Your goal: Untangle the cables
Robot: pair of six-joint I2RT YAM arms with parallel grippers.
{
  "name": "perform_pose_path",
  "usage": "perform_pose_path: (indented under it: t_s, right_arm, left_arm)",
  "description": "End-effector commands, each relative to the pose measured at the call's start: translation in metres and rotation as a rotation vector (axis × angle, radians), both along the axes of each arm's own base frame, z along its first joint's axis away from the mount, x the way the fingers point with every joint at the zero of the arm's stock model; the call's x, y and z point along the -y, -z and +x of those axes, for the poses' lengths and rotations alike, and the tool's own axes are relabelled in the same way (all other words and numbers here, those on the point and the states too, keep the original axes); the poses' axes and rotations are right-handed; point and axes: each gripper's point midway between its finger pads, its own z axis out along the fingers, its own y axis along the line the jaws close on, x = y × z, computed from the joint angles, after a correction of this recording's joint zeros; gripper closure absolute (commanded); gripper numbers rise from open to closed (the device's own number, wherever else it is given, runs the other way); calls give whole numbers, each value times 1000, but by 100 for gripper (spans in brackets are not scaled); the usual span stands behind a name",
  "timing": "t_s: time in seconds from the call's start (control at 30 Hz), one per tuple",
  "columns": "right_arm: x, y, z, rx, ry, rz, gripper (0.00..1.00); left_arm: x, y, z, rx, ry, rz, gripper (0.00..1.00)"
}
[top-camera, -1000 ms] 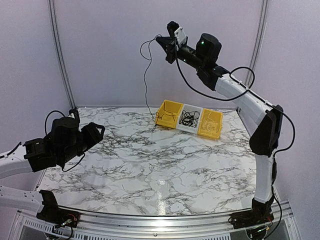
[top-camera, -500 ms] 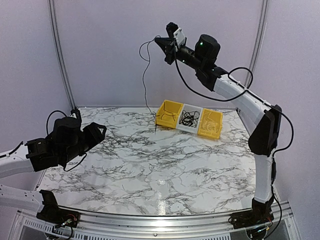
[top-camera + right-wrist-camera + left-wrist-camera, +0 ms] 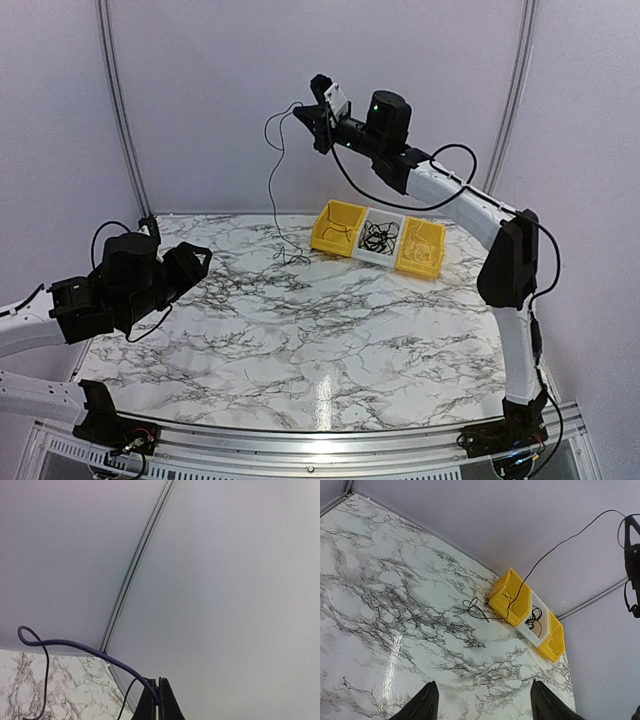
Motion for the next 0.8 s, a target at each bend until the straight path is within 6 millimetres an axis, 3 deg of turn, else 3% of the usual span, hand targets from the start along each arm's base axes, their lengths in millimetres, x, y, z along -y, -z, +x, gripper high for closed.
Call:
perform_pose_path:
  t_s: [0.0, 0.27, 0.5, 0.77]
  right_arm:
    - [20, -80, -24, 160, 24, 116, 100]
    - [63, -116, -6, 266, 152, 160, 100]
    - [105, -136, 15, 293, 238, 212, 100]
    - [131, -152, 23, 391, 317, 225, 100]
  left_arm:
    - [0, -2, 2, 12, -5, -6, 34]
    - [2, -3, 4, 15, -3, 14, 34]
    - [9, 1, 6, 0, 17, 18, 34]
    - [14, 2, 7, -3, 27, 12, 34]
